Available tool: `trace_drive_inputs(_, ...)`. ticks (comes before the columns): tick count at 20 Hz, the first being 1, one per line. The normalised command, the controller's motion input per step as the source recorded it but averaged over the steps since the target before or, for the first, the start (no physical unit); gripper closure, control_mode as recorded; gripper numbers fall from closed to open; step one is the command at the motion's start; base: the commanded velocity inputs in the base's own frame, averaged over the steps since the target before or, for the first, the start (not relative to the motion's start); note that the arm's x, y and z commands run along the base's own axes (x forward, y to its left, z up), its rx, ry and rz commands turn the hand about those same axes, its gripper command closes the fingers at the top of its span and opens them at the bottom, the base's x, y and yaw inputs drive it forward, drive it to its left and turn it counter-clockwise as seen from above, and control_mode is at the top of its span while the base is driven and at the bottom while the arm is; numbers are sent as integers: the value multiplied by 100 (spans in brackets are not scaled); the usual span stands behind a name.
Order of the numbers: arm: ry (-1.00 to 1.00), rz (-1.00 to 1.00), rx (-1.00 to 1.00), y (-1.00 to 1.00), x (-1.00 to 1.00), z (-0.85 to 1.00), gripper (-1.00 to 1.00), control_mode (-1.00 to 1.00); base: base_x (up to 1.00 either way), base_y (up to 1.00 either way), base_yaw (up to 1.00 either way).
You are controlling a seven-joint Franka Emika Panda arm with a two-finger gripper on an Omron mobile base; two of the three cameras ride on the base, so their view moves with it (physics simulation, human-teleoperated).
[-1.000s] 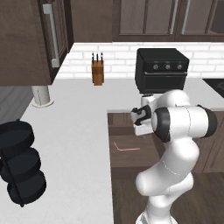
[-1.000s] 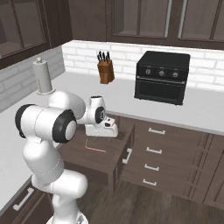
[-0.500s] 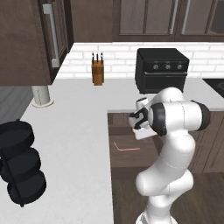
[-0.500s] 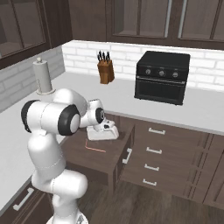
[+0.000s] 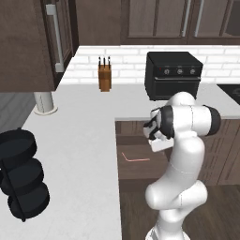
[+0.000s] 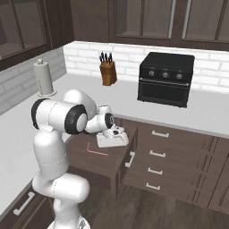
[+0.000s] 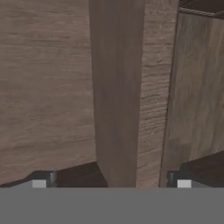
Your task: Take a straw from the drawer in front and place it inside the glass cup on the dining counter.
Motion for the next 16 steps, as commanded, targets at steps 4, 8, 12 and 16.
trace_drive_inputs(4, 0, -5, 0, -62, 0, -15, -100, -100, 0, 0, 0)
trace_drive_inputs(8, 0, -6, 0, -69, 0, -6, -100, -100, 0, 0, 0)
trace_drive_inputs(12, 0, -8, 0, -81, -3, 0, -100, -100, 0, 0, 0)
trace_drive_inputs(16, 0, -10, 0, -83, -6, 0, -100, -100, 0, 0, 0)
